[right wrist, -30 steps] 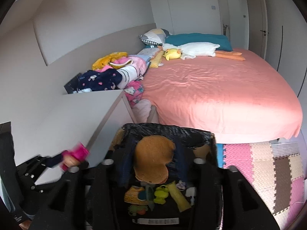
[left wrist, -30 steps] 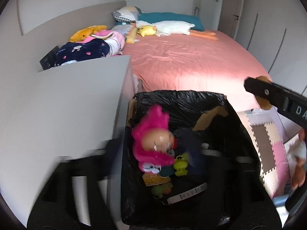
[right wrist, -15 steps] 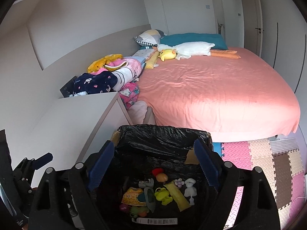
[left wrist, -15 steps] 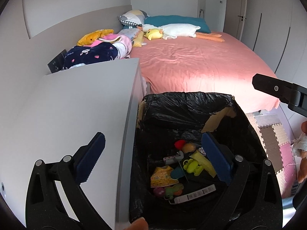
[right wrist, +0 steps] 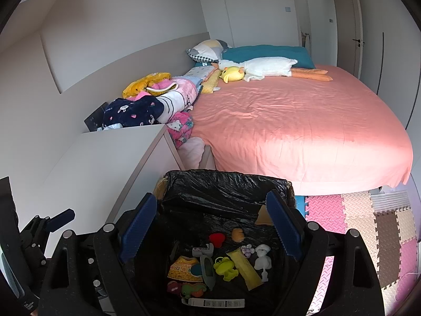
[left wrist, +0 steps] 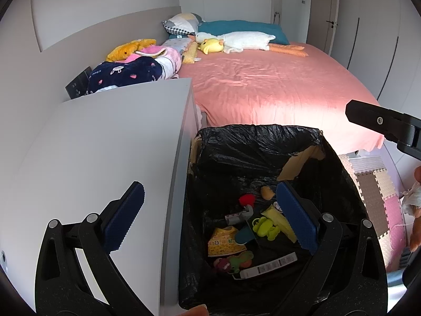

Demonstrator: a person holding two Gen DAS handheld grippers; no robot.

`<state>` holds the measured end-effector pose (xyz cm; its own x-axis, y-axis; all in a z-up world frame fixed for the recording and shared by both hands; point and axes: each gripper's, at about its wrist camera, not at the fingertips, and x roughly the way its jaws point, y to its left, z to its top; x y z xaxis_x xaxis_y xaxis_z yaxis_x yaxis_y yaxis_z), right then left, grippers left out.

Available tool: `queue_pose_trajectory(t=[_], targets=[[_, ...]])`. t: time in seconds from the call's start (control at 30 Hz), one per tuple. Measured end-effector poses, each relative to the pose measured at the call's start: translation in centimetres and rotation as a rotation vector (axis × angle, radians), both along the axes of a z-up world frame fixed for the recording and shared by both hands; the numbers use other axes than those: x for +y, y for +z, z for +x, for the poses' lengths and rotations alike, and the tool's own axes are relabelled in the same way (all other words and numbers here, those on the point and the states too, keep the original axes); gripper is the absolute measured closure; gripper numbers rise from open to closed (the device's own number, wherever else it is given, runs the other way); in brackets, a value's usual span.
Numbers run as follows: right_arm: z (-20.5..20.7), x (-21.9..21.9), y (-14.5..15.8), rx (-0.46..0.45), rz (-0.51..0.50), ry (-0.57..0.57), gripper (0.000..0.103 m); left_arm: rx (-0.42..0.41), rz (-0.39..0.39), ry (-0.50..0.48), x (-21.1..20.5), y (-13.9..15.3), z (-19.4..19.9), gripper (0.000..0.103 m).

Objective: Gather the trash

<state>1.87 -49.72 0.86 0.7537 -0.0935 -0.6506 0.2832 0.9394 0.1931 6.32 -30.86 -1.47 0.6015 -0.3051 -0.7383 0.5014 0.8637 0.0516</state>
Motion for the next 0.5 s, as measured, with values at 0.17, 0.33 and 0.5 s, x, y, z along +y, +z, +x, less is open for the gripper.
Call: queue_pose_trajectory(t=[0.17, 0.33, 0.5], targets=[[0.05, 0.12, -0.11, 0.002, 0.001, -0.002, 0.018, 0.009, -0.031, -0.008, 0.26, 0.13, -0.12, 0.006], [0.09, 0.12, -0.13, 0.003, -0.002, 0.001, 0.018, 0.008, -0.03, -0.007, 0.35, 0.1, -0.15, 0.006], [0.09, 0.13, -0.09, 0.003, 0.0, -0.001, 0.018, 0.005, -0.028, -0.016, 0.22, 0.13, -0.3, 0.006]])
